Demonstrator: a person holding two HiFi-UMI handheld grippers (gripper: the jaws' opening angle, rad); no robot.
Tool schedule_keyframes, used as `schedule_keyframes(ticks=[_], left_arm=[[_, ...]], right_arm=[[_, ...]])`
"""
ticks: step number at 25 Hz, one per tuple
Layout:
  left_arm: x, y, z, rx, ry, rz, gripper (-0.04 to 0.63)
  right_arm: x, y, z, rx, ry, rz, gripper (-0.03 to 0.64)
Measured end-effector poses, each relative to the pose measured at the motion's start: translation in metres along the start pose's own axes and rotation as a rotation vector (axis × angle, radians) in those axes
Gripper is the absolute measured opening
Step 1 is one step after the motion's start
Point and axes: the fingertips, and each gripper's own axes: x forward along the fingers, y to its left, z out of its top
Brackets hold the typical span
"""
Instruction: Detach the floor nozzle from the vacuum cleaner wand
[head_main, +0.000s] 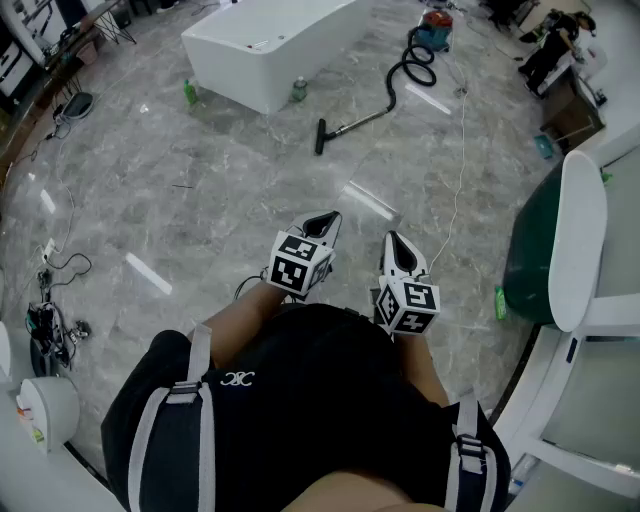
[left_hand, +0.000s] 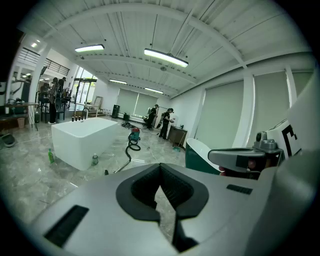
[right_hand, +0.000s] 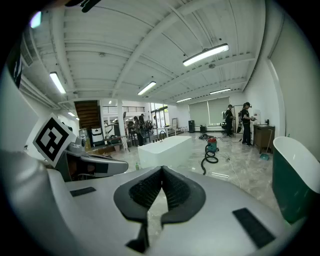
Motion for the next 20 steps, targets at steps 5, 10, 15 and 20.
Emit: schedule_keyframes(ticks=[5, 10, 15, 20], left_arm=[[-0.01, 0.028, -0.012, -0.011, 0.027, -0.017, 0.009], [-0.01, 0.046, -0.013, -0.018, 0.04, -0.027, 0.009], [0.002, 0.055, -0.007, -0.036, 0.046, -0.014, 0.009], [0.025, 0.072, 0.0, -0.024, 0.059, 0.009, 0.009]], right_arm=[[0.012, 0.03, -0.003, 0.001, -0.008, -0.01, 0.006], [0.02, 0.035, -0.005, 0.018, -0.007, -0.041, 0.006], [0.036, 0.02, -0.003, 0.023, -0.003, -0.047, 0.006], [0.071, 0.011, 0.007, 0.014, -0.015, -0.012, 0.006]])
